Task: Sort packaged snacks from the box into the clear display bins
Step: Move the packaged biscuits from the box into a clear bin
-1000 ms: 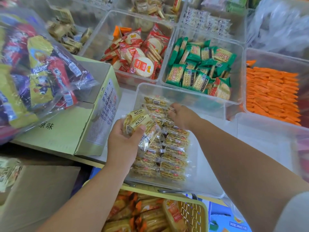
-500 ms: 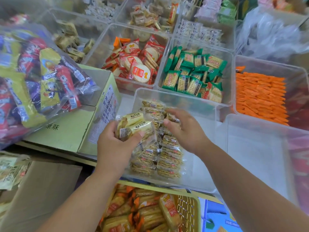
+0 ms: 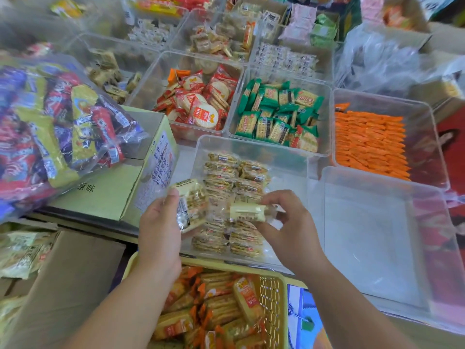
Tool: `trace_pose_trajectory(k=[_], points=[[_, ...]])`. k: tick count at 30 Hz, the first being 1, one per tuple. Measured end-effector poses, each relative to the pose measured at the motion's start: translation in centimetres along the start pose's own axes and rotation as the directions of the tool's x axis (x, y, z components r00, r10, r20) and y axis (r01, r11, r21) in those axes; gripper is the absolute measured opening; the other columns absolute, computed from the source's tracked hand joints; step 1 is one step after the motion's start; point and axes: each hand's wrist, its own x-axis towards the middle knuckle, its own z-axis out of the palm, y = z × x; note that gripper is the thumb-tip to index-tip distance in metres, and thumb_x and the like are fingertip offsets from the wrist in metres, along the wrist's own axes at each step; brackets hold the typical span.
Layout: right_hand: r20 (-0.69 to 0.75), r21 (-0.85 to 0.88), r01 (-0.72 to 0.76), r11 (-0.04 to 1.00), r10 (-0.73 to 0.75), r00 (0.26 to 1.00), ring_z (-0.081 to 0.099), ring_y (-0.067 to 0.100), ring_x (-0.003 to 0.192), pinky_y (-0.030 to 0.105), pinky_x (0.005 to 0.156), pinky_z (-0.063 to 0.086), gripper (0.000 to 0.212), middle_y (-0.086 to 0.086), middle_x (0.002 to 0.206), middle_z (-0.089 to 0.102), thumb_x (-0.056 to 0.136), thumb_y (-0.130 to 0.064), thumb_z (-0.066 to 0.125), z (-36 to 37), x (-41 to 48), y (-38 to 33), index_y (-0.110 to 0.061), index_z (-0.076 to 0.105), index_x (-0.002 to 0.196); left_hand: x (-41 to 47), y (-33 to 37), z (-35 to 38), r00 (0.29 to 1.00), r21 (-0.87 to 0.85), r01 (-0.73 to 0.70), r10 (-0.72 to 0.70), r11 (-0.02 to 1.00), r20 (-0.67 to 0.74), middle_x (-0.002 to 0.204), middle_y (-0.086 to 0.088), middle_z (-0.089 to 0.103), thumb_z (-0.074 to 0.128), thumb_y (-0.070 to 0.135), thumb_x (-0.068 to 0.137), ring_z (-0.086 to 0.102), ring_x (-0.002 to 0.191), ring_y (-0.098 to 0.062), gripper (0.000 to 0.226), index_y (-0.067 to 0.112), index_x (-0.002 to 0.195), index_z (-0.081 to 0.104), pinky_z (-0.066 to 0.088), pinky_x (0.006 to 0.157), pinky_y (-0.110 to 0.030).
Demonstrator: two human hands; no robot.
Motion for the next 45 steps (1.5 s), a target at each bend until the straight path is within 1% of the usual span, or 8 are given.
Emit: trace_pose_trajectory(k=[4,12,17,22,26,30,37,45], points=[[-0.059,-0.199,0.326,0.924,-0.344,0.937,0.059,0.017,0.119,0.028,0.100,0.048,0.041,0.005,0.116,0.059,0.068,0.013,0.079,0.3,-1.5,0.2,-0.013,0.071,0.099,-1.2,-0.3,0.1,0.980,-0.050,0.177,-0.172,0.983,0.100,0.095,-0.012,0.079,0.069,0.052,0.090,0.077,0.086,-0.036,0.035,0.020,0.103,0.071,0.065,0.065,-0.051],[0.023,-0.317,0.442,0.839,-0.459,0.888,0.051,0.023,0.133,0.031,0.109,0.045,0.039,0.008,0.123,0.061,0.073,0.005,0.082,1.2,-2.4,0.9,-0.009,0.073,0.109,-2.1,-1.3,1.1,0.934,-0.062,0.264,-0.239,0.962,0.265,0.098,-0.012,0.080,0.079,0.014,0.080,0.078,0.076,-0.023,0.041,0.011,0.118,0.067,0.060,0.051,-0.035],[0.285,-0.448,0.344,0.826,-0.232,0.930,0.032,0.022,0.146,0.041,0.118,0.035,0.073,-0.007,0.147,0.050,0.075,-0.004,0.069,0.8,-2.7,0.7,-0.024,0.055,0.143,-1.4,-1.4,1.3,0.979,-0.037,0.128,-0.120,0.991,0.166,0.105,-0.011,0.079,0.084,0.005,0.077,0.077,0.082,-0.026,0.049,0.018,0.120,0.065,0.060,0.061,-0.038],[0.257,-0.088,-0.042,0.995,0.063,0.964,0.034,-0.013,0.137,0.032,0.109,0.045,0.083,-0.047,0.141,0.034,0.083,-0.065,0.062,2.0,-2.9,-0.8,-0.042,0.028,0.155,-2.2,-1.7,2.4,0.979,0.022,-0.084,0.078,0.996,0.187,0.099,-0.004,0.079,0.087,0.007,0.077,0.077,0.090,-0.026,0.034,0.033,0.096,0.074,0.063,0.076,-0.046],[0.171,0.079,-0.299,0.951,0.282,0.944,0.051,0.000,0.131,0.040,0.106,0.050,0.101,-0.018,0.148,0.050,0.068,-0.089,0.059,3.2,-1.5,-1.0,-0.043,0.030,0.154,-2.3,-2.0,3.8,0.970,0.105,-0.136,0.111,0.985,0.214,0.096,0.000,0.079,0.080,0.022,0.089,0.077,0.090,-0.022,0.012,0.029,0.096,0.072,0.064,0.077,-0.043],[0.081,0.179,-0.319,0.931,0.309,0.948,0.070,0.006,0.089,0.039,0.078,0.060,0.029,-0.012,0.100,0.075,0.083,-0.045,0.074,3.1,0.5,0.3,-0.042,0.067,0.111,-1.6,-1.3,4.6,0.949,0.189,-0.207,0.151,0.960,0.276,0.094,0.005,0.078,0.076,0.033,0.092,0.074,0.083,-0.017,0.010,0.037,0.100,0.072,0.064,0.070,-0.033],[-0.121,-0.002,-0.355,0.935,0.352,0.928,0.065,-0.001,0.077,0.014,0.058,0.046,0.029,-0.020,0.085,0.071,0.093,-0.014,0.066,-0.8,5.2,4.7,-0.041,0.063,0.102,4.5,0.7,5.8,0.884,0.564,-0.349,0.065,0.748,0.462,0.153,0.003,0.052,0.068,0.055,0.092,0.051,0.129,-0.011,0.064,0.031,0.148,0.052,0.038,0.099,-0.032],[-0.113,-0.507,-0.090,0.857,0.037,0.993,0.060,0.016,0.087,0.015,0.064,0.039,0.045,-0.007,0.105,0.070,0.093,-0.007,0.056,-4.5,11.5,5.9,-0.028,0.062,0.133,10.3,0.0,15.1,0.635,0.672,-0.719,-0.228,0.174,0.738,0.171,-0.002,0.021,0.070,0.057,0.090,0.038,0.147,-0.026,0.076,0.021,0.153,0.048,0.034,0.115,-0.038]])
